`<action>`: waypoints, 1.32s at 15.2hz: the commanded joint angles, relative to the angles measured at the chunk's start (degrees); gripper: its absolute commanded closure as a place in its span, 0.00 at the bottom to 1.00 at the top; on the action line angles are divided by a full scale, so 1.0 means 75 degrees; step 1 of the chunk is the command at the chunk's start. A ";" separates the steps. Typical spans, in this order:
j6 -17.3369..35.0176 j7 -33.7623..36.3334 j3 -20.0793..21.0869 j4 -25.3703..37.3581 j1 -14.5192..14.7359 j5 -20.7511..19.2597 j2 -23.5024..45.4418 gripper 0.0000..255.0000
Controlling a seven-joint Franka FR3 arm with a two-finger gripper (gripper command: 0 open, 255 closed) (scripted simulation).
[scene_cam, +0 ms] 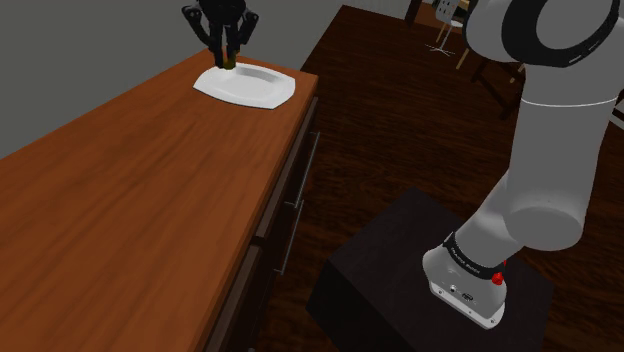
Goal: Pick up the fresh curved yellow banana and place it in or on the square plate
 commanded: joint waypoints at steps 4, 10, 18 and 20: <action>0.0039 -0.0838 -0.0190 -0.0135 -0.0690 0.0116 -0.0111 1.00; 0.0525 -0.1133 -0.0260 -0.0743 -0.1014 0.0188 -0.0234 1.00; 0.1433 -0.1138 -0.0270 -0.1805 -0.1157 0.0240 -0.0387 1.00; 0.1458 -0.1138 -0.0270 -0.1832 -0.1160 0.0240 -0.0389 1.00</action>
